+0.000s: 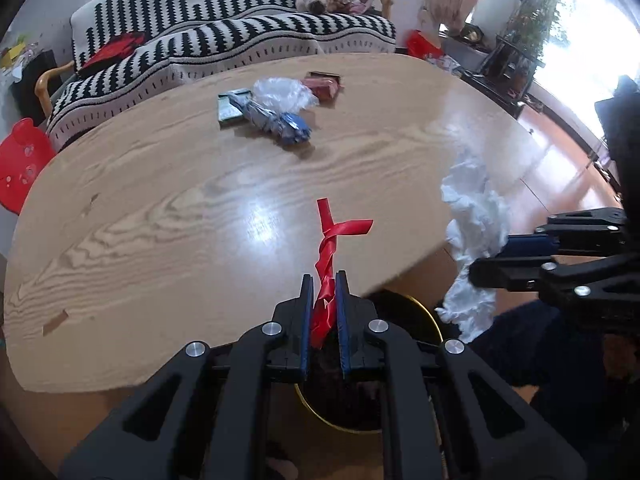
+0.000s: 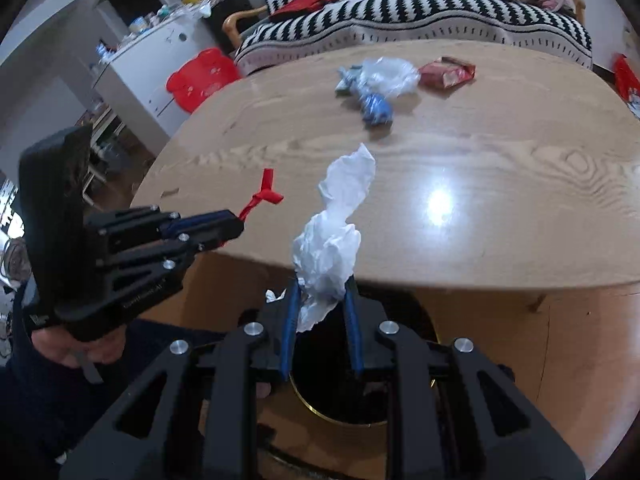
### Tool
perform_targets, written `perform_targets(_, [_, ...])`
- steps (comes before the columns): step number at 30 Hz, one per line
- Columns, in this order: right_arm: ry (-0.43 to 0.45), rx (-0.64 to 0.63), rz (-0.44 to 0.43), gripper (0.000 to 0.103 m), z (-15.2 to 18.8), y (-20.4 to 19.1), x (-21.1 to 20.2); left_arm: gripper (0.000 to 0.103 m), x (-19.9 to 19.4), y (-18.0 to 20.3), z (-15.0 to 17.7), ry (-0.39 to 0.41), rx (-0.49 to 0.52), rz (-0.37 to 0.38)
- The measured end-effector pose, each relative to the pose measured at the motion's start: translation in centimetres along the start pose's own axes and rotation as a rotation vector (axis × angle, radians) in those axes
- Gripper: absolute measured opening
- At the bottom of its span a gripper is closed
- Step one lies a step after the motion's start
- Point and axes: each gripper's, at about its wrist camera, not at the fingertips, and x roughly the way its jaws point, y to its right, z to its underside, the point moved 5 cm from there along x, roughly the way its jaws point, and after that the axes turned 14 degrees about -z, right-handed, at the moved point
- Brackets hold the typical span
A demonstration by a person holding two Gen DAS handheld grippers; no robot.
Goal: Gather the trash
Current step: 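Carry ribbon and tissue over the bin and open both tools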
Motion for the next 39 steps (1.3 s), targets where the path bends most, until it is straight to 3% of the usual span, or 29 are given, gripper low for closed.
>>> perform_targets(6, [-0.101,0.023,-0.027,0.022,3.8,0.2,1.9,0.01,0.4,1.8,4.2,-0.076,0.032,0.065])
perform_targets(11, [-0.135,0.03,-0.019,0.022,4.4,0.6,2.5,0.01,2.1,3.7,5.5,-0.149,0.081,0.095])
perform_targets(35, [-0.107,0.046,0.009,0.022,3.9,1.1,1.6,0.01,2.7,4.5,5.1,-0.164,0.08,0.123])
perform_targets(39, [-0.093,0.059,0.015,0.041,3.7,1.4,1.2,0.016,2.9,4.2,5.1,-0.175,0.066,0.123])
